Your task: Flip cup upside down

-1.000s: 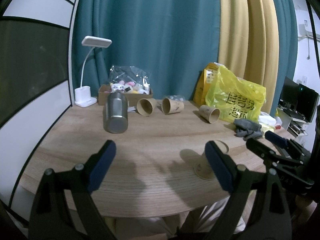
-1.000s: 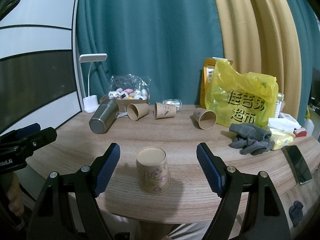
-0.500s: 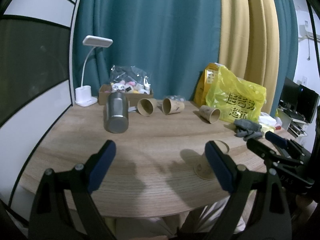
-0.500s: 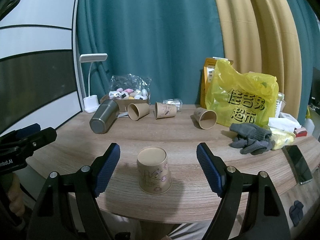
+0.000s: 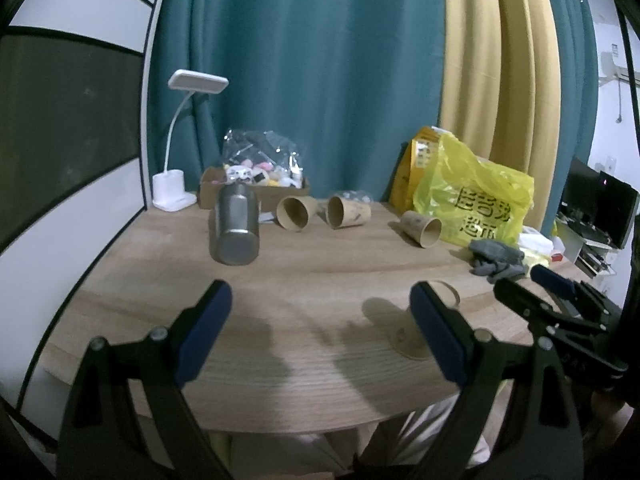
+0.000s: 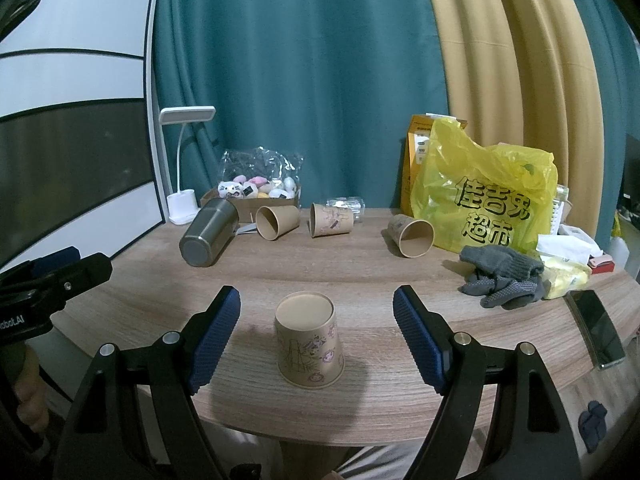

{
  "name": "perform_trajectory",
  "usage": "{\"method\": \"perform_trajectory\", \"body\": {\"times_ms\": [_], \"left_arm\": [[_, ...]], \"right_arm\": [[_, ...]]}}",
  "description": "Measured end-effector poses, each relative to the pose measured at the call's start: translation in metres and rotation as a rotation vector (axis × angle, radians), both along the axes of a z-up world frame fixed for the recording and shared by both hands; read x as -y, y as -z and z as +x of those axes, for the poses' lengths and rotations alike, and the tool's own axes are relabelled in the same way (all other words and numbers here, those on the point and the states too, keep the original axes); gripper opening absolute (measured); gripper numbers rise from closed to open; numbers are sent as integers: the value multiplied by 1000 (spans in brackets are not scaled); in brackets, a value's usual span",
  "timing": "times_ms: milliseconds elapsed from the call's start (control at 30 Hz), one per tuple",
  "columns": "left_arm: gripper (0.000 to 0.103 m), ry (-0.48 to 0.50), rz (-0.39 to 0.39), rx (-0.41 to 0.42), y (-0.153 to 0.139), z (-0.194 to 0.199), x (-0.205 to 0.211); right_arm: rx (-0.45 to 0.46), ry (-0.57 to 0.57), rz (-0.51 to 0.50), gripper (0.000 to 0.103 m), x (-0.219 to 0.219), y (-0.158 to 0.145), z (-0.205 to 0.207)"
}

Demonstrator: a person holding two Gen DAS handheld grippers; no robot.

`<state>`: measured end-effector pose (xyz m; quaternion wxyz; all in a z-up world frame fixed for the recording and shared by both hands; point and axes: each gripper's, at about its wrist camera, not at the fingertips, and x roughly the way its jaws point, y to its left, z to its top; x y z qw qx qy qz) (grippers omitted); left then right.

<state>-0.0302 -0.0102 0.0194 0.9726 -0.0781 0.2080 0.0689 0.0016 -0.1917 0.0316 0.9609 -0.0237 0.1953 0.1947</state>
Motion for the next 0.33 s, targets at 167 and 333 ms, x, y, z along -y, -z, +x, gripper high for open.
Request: {"method": "perform_trajectory", "body": {"times_ms": [167,333], "left_arm": [[92,4,-3,1,0,0,1],[92,2,-14,-8,3,0,1]], "right_arm": [[-2,1,0,82,0,0,0],[-4,-2,-1,82,0,0,-1]]}}
